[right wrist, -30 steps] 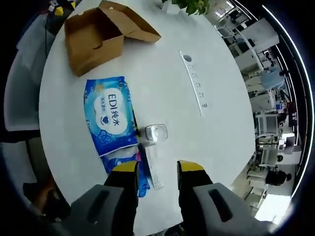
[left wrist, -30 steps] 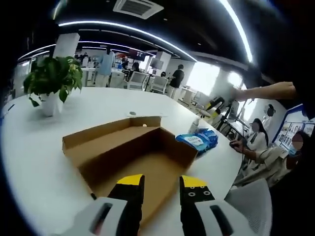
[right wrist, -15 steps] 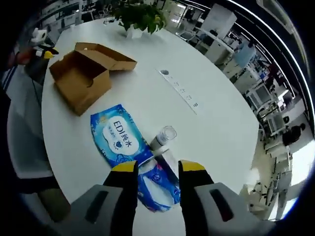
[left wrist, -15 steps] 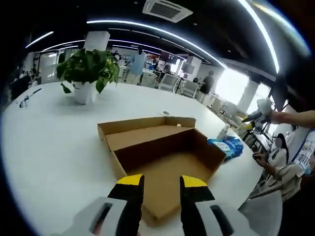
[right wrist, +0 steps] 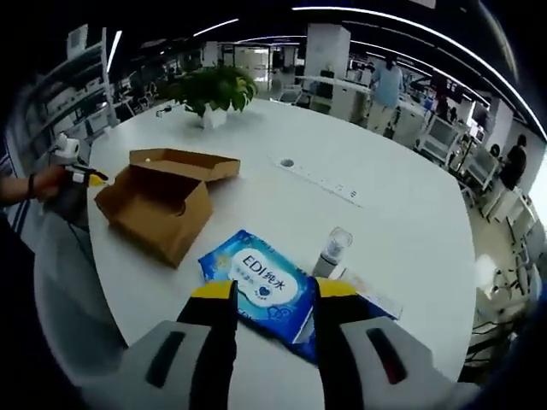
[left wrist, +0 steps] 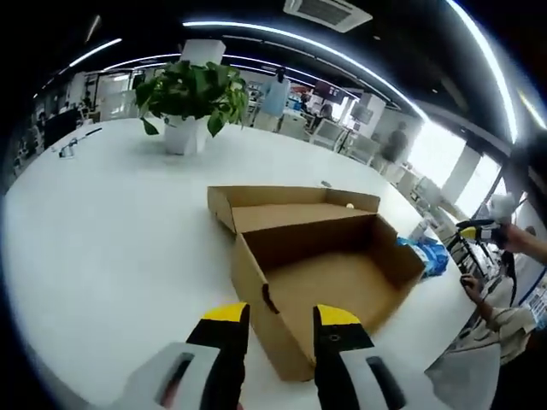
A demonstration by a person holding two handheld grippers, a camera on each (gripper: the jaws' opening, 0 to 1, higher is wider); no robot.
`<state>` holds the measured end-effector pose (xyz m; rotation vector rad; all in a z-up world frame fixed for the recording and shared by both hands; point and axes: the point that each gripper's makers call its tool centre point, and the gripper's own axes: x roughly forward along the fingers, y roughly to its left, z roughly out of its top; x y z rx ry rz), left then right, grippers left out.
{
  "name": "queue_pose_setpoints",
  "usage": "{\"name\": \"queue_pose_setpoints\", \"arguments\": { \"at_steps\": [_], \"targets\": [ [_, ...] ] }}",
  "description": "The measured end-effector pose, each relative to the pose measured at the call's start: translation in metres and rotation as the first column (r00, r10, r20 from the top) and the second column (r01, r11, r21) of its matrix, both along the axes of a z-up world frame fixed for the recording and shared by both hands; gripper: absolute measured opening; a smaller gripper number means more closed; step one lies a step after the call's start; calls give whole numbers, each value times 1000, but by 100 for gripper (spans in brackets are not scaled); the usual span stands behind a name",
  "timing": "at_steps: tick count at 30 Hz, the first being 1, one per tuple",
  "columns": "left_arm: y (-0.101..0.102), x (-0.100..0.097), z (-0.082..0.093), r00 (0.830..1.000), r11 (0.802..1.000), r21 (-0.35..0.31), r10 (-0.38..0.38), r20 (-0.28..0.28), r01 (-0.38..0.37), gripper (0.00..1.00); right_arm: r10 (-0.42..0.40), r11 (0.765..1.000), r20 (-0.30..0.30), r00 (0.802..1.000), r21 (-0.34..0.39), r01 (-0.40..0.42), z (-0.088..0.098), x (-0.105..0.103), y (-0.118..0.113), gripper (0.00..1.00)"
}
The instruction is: Operate the shoe box by opening the lid, removing the specified soft item, and placing it in the target area until the item is outside and the box remains undamaged.
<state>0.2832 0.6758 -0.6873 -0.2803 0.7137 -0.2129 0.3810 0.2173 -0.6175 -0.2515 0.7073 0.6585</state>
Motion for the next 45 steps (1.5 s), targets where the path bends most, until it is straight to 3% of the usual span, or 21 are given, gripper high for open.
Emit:
{"name": "queue_pose_setpoints", "arguments": {
  "at_steps": [2, 6, 14, 29, 45],
  "targets": [
    [1, 1, -5, 1000, 1000, 6, 12, -15, -12, 30, 2, 1000, 11, 1000, 4, -2, 2, -4, 6, 32],
    [-5, 3, -13, 999, 1000, -6, 17, -43, -17, 31, -26, 993, 27, 999, 113, 23, 13, -10, 27, 32],
    [-15, 3, -25, 997, 1000, -14, -2, -80, 1, 30, 3, 990, 25, 1000, 139, -6, 9, -25, 47, 32],
    [-21, -3, -39, 991, 999, -7, -34, -132, 33, 30, 11, 987, 2, 1000, 161, -11, -4, -39, 56, 32],
    [-25, -5, -38, 982, 987, 76, -129, -141, 141, 28, 28, 985, -13, 1000, 169, -26, -10, -44, 64, 31]
  ]
}}
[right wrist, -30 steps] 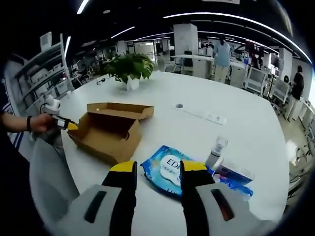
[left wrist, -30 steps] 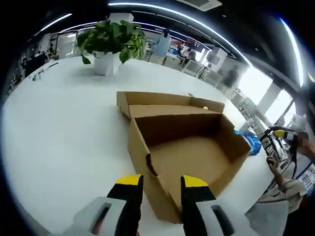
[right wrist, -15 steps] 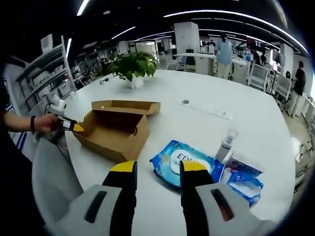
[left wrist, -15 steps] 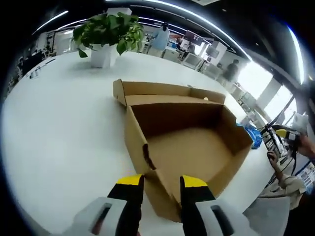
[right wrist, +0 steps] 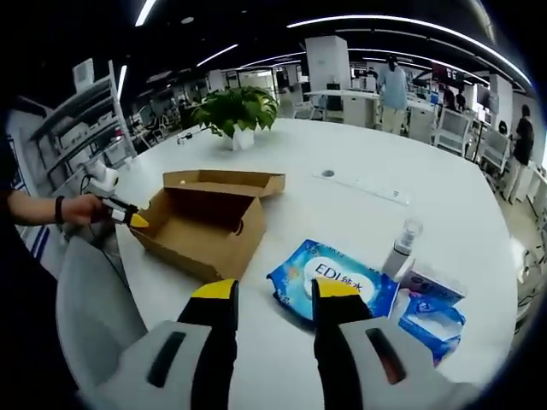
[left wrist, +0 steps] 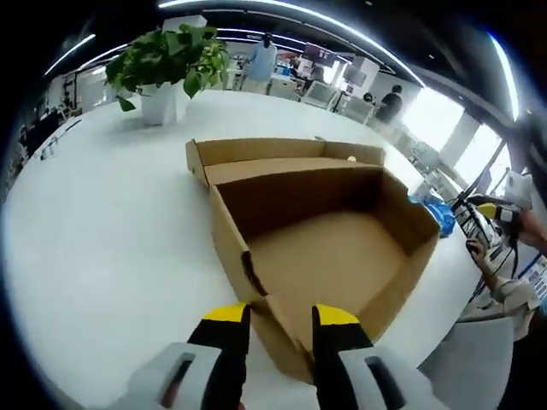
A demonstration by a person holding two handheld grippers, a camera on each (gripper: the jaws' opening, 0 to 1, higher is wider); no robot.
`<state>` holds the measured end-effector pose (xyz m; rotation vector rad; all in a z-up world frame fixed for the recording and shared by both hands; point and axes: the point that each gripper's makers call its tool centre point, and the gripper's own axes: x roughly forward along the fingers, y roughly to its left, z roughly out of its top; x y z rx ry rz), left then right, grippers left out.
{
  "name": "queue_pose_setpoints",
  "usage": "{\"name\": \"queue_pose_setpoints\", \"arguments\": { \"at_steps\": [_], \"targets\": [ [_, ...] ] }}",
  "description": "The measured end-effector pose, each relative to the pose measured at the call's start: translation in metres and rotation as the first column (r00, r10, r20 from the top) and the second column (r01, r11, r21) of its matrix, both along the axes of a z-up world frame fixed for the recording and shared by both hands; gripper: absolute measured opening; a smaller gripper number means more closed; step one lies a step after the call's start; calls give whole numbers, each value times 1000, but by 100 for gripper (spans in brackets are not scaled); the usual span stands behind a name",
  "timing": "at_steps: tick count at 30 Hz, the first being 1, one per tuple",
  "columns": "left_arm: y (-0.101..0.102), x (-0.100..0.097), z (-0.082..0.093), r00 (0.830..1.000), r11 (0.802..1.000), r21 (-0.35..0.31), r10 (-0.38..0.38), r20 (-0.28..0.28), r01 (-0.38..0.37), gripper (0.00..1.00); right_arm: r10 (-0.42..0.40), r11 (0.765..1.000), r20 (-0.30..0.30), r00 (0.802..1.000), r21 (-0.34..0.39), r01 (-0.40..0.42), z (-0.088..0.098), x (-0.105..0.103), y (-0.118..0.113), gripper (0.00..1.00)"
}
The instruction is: Operate the shoe box by opening the lid, removing the specified soft item, and placing it in the target area until the item is outside and the box remains undamaged.
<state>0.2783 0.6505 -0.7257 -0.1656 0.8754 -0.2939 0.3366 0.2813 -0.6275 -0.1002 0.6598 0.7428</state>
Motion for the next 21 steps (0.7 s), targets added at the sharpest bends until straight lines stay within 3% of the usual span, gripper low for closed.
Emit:
{"name": "queue_pose_setpoints", "arguments": {
  "at_steps": [21],
  "targets": [
    [6, -12, 0, 999, 997, 63, -48, -7, 48, 13, 44, 999, -12, 999, 13, -44, -9, 13, 38, 31]
  ]
}}
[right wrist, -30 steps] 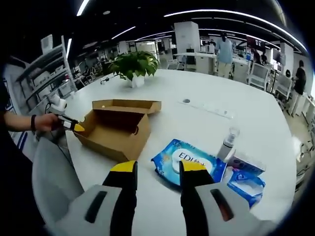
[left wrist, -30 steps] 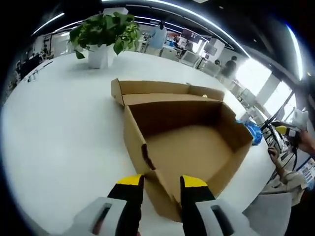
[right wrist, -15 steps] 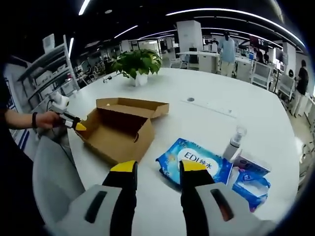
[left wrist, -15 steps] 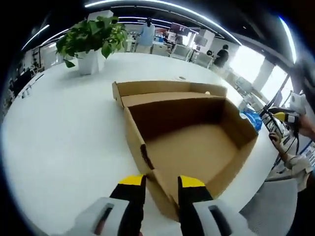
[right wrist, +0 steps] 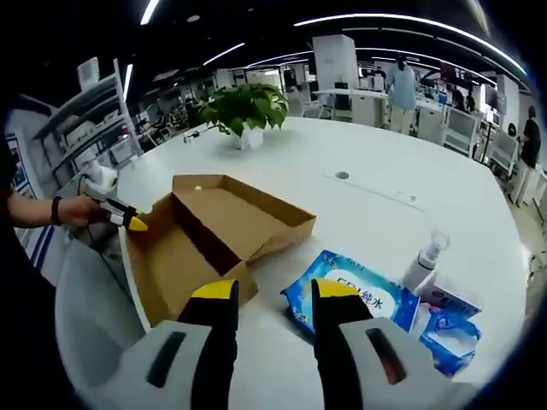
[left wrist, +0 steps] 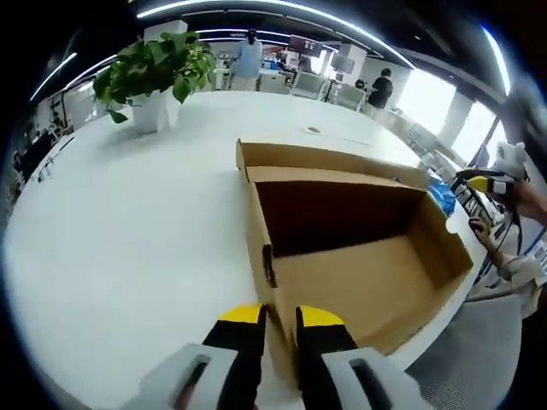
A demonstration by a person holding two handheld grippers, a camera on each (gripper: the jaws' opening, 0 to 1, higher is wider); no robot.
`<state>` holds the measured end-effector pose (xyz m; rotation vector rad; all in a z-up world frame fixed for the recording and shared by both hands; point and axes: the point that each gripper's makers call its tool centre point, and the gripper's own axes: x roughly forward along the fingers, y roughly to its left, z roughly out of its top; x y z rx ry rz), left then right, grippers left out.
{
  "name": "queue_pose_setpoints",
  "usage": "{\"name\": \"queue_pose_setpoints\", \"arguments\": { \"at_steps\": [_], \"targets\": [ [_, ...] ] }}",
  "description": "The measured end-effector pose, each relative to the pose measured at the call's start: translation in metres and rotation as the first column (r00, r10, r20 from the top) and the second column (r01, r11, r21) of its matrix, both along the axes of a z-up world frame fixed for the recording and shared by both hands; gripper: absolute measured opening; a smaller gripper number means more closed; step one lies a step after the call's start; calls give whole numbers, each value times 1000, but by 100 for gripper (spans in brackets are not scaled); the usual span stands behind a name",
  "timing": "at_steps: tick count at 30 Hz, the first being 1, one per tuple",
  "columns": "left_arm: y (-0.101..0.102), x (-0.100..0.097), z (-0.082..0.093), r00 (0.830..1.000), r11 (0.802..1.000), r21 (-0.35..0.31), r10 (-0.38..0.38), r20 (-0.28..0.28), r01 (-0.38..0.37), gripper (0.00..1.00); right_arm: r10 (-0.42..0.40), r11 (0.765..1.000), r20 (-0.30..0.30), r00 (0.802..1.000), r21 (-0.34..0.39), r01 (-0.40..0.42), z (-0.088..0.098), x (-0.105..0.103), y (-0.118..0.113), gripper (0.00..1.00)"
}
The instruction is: Operate the shoe box by opening the lid, removing the specified soft item, and placing it in the target area until the item is outside and the box remains undamaged.
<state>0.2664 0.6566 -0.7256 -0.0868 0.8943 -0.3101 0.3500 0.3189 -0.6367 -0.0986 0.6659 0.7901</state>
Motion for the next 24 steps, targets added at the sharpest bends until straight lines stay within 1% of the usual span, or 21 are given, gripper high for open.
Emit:
{"name": "queue_pose_setpoints", "arguments": {
  "at_steps": [8, 13, 18, 24],
  "targets": [
    [-1, -1, -1, 999, 999, 12, 35, -1, -35, 11, 4, 1000, -16, 1000, 0, -4, -5, 7, 6, 31],
    [-1, -1, -1, 999, 999, 17, 49, -4, -49, 10, 17, 1000, -31, 999, -14, -17, -11, 12, 11, 32],
    [-4, -3, -2, 999, 999, 13, 48, -4, -48, 11, 16, 1000, -47, 999, -15, -17, -17, 25, 19, 33],
    [-5, -3, -2, 998, 998, 4, 61, -7, -61, 10, 0, 1000, -83, 997, -12, -1, -28, 44, 31, 33]
  ]
}}
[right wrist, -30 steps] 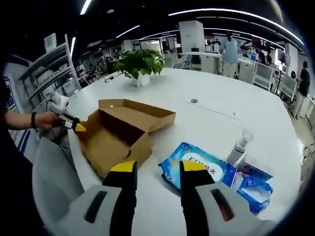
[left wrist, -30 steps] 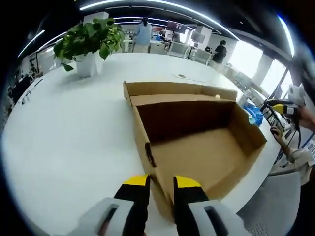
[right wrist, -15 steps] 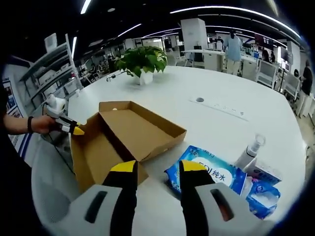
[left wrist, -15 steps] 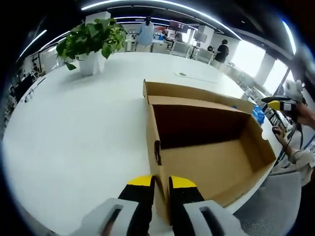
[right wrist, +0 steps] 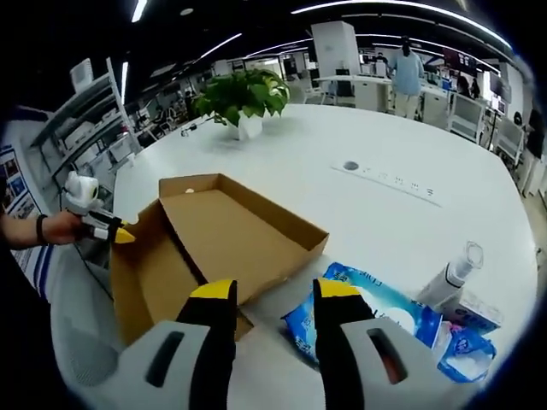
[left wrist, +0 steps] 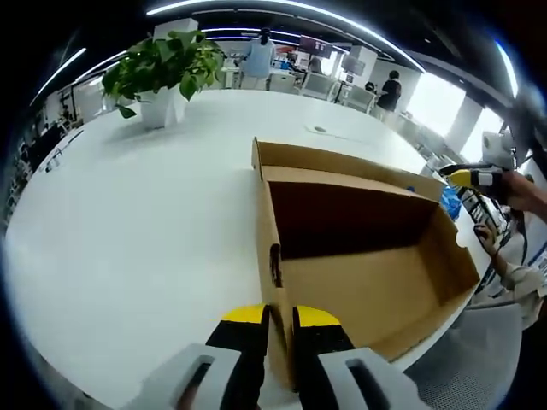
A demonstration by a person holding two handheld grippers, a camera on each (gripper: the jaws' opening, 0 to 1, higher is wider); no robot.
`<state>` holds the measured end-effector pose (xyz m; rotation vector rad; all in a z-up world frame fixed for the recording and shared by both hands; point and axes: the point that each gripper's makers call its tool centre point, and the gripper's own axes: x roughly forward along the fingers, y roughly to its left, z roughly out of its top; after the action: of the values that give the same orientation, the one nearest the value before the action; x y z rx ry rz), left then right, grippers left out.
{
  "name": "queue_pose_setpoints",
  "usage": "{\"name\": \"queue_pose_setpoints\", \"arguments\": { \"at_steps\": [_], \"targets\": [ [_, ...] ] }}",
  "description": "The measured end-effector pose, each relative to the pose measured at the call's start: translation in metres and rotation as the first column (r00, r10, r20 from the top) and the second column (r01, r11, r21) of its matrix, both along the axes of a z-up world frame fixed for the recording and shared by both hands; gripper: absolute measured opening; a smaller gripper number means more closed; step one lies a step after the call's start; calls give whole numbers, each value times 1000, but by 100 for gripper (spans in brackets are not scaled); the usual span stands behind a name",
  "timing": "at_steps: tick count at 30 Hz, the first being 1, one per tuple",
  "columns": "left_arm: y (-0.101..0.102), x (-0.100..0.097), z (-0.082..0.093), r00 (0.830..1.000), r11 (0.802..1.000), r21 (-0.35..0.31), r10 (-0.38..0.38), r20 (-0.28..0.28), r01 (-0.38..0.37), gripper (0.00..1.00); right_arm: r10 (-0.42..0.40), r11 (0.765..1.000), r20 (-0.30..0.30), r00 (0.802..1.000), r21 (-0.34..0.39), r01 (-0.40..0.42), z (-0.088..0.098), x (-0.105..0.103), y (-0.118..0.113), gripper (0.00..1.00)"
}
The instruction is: Operate the shoe box by opening the lid, removing the specified soft item, and placing it in the target area until the item is outside and the box remains undamaged.
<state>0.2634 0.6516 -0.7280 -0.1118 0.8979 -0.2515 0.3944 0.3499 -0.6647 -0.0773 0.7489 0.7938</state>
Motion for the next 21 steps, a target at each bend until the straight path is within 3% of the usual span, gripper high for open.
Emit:
{"name": "queue_pose_setpoints", "arguments": {
  "at_steps": [14, 18, 21],
  "targets": [
    [1, 0, -2, 1000, 1000, 6, 13, -8, -13, 10, -96, 995, -132, 987, -28, 93, -37, 42, 9, 33],
    [3, 3, -5, 1000, 1000, 1, 20, -11, -20, 10, -149, 988, -193, 970, -55, 141, -53, 49, 7, 31],
    [4, 3, -5, 1000, 1000, 4, 21, -12, -21, 10, -199, 980, -243, 949, -33, 197, -59, 54, 10, 31]
  ]
}}
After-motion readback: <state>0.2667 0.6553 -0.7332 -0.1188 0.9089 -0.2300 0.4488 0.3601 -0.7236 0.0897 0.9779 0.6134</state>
